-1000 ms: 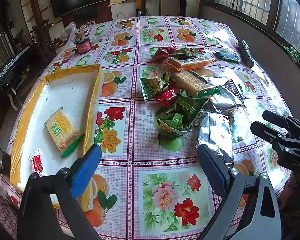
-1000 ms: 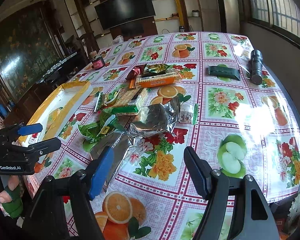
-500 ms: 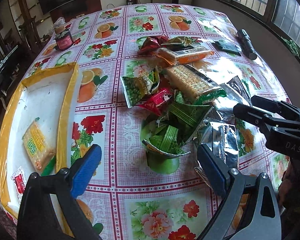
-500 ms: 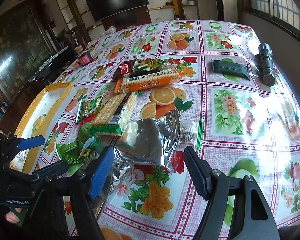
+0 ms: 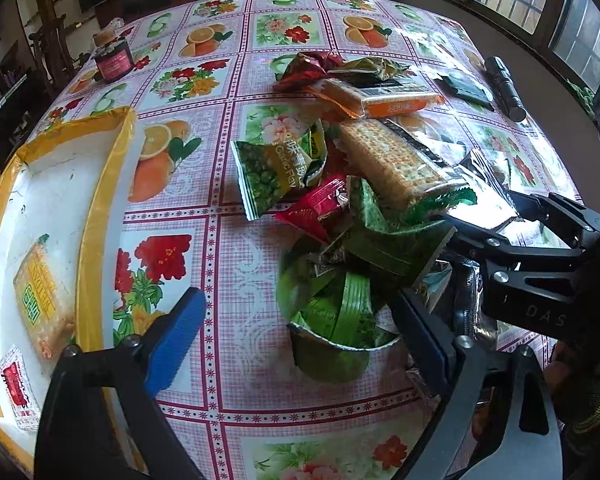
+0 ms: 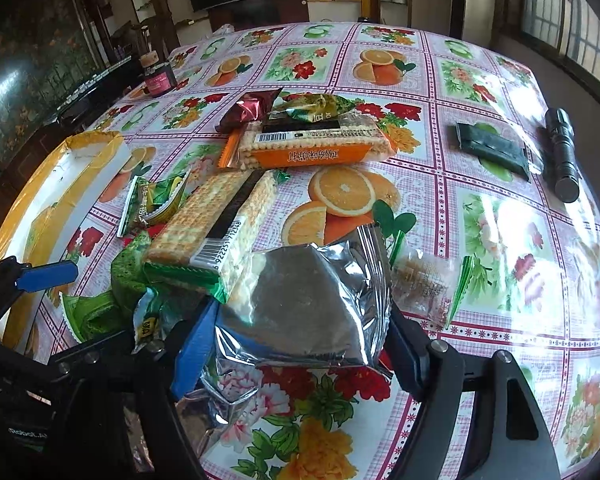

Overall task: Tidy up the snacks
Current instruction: 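Grasp a green snack bag with the left tool while the right tool grasps a silver foil bag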

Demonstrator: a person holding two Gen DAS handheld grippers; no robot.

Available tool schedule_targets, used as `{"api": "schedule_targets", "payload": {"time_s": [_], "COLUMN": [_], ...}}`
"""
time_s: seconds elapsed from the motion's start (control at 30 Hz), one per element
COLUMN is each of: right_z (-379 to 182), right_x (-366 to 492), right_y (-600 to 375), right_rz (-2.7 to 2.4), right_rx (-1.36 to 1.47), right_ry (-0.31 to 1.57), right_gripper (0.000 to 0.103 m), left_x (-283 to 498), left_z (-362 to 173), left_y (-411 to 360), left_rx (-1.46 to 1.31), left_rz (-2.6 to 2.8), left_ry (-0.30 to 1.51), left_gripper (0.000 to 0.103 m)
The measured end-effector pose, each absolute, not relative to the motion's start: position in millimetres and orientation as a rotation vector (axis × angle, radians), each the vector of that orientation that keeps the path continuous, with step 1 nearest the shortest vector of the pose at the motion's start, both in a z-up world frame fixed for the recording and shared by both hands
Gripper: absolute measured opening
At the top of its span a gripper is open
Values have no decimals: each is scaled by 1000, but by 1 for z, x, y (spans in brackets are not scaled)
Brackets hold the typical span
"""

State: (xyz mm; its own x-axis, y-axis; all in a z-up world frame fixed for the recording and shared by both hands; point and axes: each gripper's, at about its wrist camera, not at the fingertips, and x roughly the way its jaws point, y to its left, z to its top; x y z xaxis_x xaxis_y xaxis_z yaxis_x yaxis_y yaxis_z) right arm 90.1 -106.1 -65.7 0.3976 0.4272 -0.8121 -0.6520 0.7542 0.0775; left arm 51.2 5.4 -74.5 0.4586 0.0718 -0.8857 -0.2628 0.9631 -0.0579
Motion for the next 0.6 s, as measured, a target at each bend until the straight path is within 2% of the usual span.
{"api": "schedule_targets", "payload": {"time_s": [0.03, 0.13, 0.6], "right_z": [-65, -63, -23], "right_x": [90, 89, 62], "right_y": [-107, -111, -160], "right_rz": [696, 706, 718], "right_rx": [-268, -259, -149], "right_ry": [932, 923, 830], "right_gripper": [76, 72, 70], "left_x": [52, 51, 20], "left_z": [-75, -73, -51], "left_y": [6, 4, 9], "left_rx": [-211, -199, -252], "left_rz": [190, 197, 194], "left_ry": [1082, 1074, 1029], "left_gripper": [71, 44, 41]}}
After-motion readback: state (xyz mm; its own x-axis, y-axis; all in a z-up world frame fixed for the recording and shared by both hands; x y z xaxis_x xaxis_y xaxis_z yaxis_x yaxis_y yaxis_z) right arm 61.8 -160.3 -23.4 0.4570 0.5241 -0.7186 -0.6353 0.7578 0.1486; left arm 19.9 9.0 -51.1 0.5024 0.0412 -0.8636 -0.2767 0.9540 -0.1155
